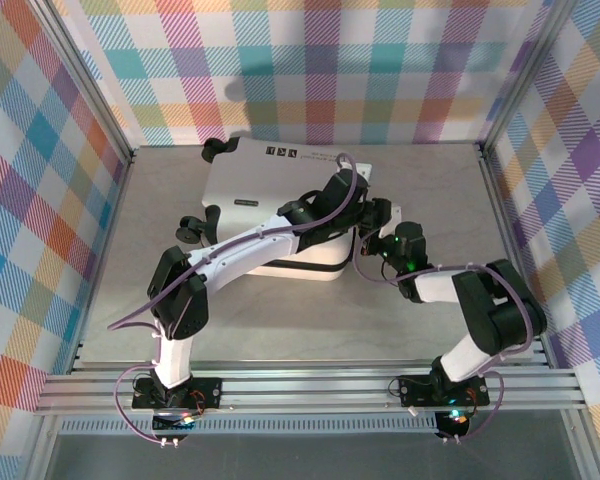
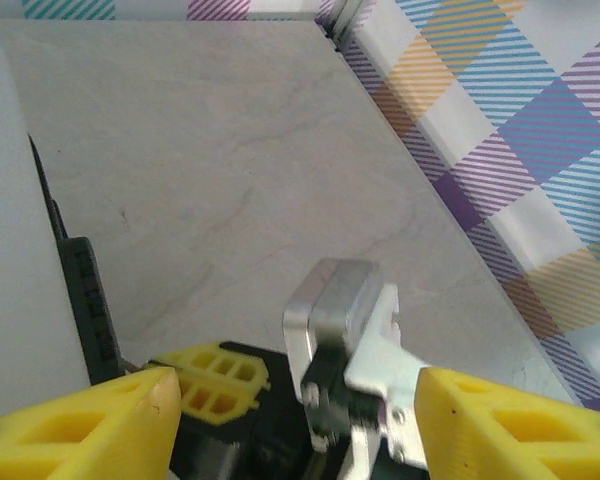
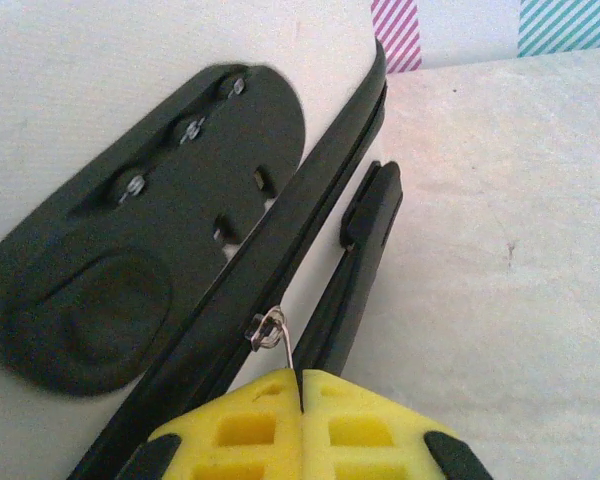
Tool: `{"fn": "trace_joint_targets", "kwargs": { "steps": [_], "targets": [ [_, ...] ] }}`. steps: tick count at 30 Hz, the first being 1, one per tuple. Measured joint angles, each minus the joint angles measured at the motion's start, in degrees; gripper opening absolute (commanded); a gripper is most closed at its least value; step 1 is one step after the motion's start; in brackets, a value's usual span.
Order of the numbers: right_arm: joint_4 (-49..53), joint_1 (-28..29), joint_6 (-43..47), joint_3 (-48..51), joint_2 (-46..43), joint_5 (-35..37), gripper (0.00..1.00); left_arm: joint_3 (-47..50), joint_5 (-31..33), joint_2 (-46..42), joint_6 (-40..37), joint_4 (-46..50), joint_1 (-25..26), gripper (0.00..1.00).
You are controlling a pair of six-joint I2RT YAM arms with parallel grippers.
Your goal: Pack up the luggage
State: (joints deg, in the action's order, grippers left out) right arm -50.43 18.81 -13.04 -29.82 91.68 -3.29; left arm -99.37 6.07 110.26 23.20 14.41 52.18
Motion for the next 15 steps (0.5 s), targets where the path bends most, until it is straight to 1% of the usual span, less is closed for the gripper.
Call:
{"fn": "trace_joint_targets", "kwargs": {
  "steps": [11,15],
  "targets": [
    [-0.11,-4.04,-1.33,-11.52,9.99,-3.45,0.00,3.85,0.74,-2.56,1.27,-3.28,-1.09,0.62],
    [0.61,-4.94,-1.31,-14.21,11.69,-4.20,0.00,8.46,0.94,-5.18,1.42,-6.47,-1.33,0.62]
  ]
}}
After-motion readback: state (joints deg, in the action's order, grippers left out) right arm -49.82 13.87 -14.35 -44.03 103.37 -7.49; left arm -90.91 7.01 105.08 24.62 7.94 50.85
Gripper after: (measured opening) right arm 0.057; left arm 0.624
